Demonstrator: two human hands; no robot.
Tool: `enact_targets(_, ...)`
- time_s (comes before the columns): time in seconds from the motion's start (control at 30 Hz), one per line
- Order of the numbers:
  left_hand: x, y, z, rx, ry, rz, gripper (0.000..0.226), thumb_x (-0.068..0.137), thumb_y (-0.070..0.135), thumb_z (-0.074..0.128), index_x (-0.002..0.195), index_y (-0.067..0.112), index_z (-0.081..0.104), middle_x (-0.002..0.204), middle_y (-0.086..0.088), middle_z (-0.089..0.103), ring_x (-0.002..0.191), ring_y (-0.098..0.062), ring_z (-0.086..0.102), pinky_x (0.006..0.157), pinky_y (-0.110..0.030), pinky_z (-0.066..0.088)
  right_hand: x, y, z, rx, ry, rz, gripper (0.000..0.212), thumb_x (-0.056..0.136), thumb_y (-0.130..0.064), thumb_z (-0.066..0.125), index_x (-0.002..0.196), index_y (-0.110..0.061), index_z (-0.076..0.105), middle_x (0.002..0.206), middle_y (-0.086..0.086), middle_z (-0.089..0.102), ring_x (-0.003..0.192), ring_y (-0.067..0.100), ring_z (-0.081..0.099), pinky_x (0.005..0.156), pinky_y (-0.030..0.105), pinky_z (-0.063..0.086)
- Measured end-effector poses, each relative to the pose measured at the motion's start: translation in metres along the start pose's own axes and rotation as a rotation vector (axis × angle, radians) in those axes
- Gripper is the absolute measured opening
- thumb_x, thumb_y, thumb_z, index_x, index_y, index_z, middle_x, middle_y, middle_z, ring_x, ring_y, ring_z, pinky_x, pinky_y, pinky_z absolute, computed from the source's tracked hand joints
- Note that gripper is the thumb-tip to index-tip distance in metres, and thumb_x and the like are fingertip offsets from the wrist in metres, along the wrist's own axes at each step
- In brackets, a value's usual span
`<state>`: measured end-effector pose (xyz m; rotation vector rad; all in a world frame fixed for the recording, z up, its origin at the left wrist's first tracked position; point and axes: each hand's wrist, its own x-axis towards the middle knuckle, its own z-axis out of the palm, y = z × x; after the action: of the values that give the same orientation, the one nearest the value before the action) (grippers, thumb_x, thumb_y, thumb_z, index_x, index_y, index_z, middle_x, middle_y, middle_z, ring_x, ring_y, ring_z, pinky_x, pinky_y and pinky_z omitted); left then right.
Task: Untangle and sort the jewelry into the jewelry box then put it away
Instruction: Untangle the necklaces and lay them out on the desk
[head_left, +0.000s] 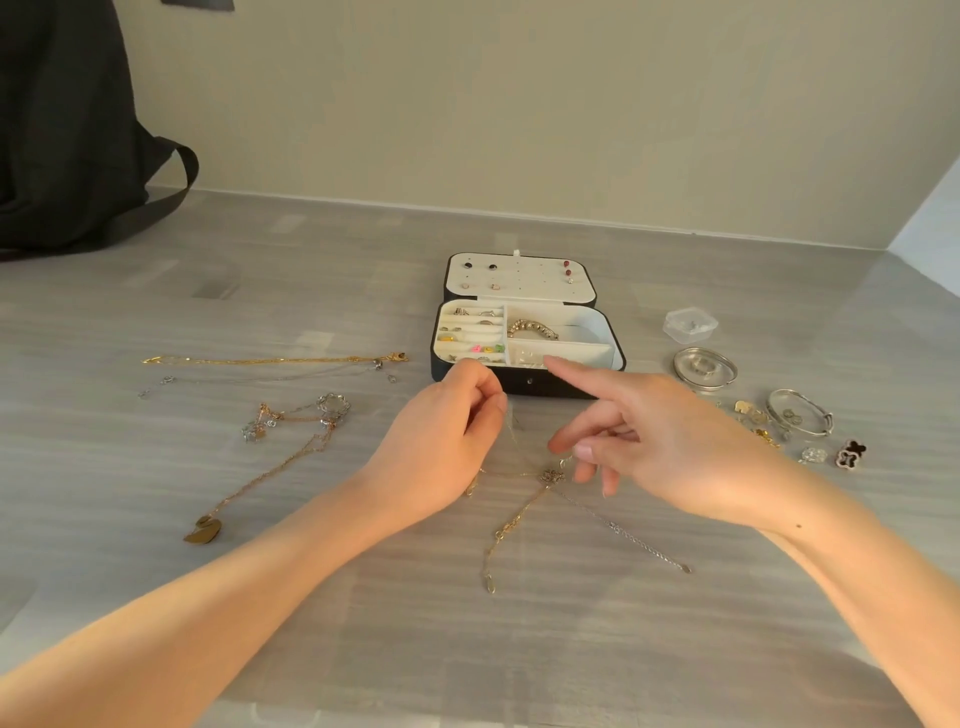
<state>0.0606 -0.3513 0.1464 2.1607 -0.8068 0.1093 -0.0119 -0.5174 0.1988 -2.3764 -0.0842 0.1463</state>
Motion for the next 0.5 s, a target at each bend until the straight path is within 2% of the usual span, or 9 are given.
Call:
enact_targets(0.1, 0.0, 0.0, 0.001, 0.011, -0.003, 0.001, 0.01, 0.096, 0.018, 0.043, 0.09, 0.011, 0.046, 0.052, 0.007, 0.043, 0.048, -0.008, 0.041, 0.047, -0.021, 0.03, -0.001, 0.001, -0.004, 0.084, 0.074, -0.04, 0.066, 0.089, 0.004, 0.053, 0.134, -0.04, 0.037, 0.084, -0.01, 0.072, 0.056, 0.01, 0.063, 0.071, 0.023, 0.053)
enact_targets(0.2, 0.0, 0.0, 0.0, 0.028, 0.001, -0.001, 0.009, 0.096, 0.018, 0.043, 0.09, 0.011, 0.046, 0.053, 0.007, 0.044, 0.05, -0.009, 0.042, 0.049, -0.023, 0.031, -0.002, 0.0, -0.011, 0.251, 0.164, -0.079, 0.053, 0.087, 0.01, 0.054, 0.125, -0.027, 0.051, 0.08, -0.002, 0.072, 0.056, 0.01, 0.063, 0.062, 0.019, 0.052)
enact_targets(0.27, 0.0, 0.0, 0.0, 0.067, -0.003, 0.0, 0.007, 0.096, 0.018, 0.044, 0.09, 0.013, 0.045, 0.055, 0.008, 0.044, 0.051, -0.008, 0.043, 0.049, -0.02, 0.032, -0.003, -0.001, -0.015, 0.404, 0.192, -0.107, 0.046, 0.085, 0.013, 0.053, 0.118, -0.019, 0.055, 0.077, 0.004, 0.073, 0.057, 0.011, 0.064, 0.057, 0.02, 0.052)
enact_targets(0.33, -0.002, 0.002, 0.0, 0.151, -0.014, 0.009, 0.005, 0.094, 0.02, 0.047, 0.093, 0.015, 0.047, 0.064, 0.011, 0.047, 0.055, -0.005, 0.045, 0.054, -0.015, 0.034, -0.004, -0.001, -0.018, 0.53, 0.203, -0.13, 0.043, 0.084, 0.014, 0.054, 0.118, -0.013, 0.056, 0.076, 0.008, 0.072, 0.059, 0.013, 0.064, 0.054, 0.021, 0.051)
enact_targets(0.4, -0.005, 0.002, -0.001, 0.266, 0.013, 0.05, 0.009, 0.092, 0.021, 0.05, 0.097, 0.014, 0.052, 0.081, 0.01, 0.053, 0.067, -0.005, 0.048, 0.063, -0.015, 0.035, -0.004, -0.002, -0.02, 0.608, 0.205, -0.154, 0.041, 0.083, 0.012, 0.055, 0.117, -0.012, 0.057, 0.076, 0.01, 0.072, 0.061, 0.015, 0.064, 0.053, 0.021, 0.05)
enact_targets(0.5, -0.012, 0.003, -0.005, 0.335, 0.074, 0.154, 0.02, 0.086, 0.027, 0.047, 0.097, 0.014, 0.057, 0.096, 0.001, 0.056, 0.084, -0.017, 0.053, 0.076, -0.021, 0.038, -0.002, -0.003, -0.022, 0.675, 0.226, -0.182, 0.039, 0.082, 0.011, 0.055, 0.114, -0.013, 0.057, 0.076, 0.01, 0.071, 0.063, 0.016, 0.065, 0.053, 0.022, 0.05)
